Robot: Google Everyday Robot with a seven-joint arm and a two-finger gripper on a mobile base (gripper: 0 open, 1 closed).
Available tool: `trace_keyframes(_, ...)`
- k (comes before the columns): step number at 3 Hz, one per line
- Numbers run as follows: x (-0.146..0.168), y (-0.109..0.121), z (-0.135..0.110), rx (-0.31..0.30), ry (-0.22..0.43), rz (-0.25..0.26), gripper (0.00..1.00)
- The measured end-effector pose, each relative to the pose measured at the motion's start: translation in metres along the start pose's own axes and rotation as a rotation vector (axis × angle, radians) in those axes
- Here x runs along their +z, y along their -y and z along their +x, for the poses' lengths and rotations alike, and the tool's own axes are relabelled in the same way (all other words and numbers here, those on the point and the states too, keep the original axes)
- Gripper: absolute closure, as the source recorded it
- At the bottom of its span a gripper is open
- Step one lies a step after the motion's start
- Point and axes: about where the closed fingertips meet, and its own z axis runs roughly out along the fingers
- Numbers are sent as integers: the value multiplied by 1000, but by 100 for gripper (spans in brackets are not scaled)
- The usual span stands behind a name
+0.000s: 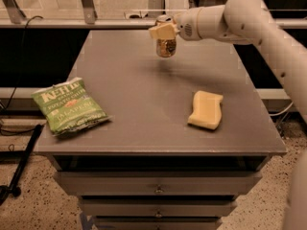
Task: Move orange can near sponge
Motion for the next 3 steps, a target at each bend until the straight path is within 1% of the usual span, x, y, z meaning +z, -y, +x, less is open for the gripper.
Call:
trace_keyframes(1, -53, -21, 22, 6, -8, 23, 100)
trace_keyframes(2, -91, -31, 51, 21, -15, 44, 100)
trace_keyframes(3, -112, -36, 70, 24, -18, 53, 100)
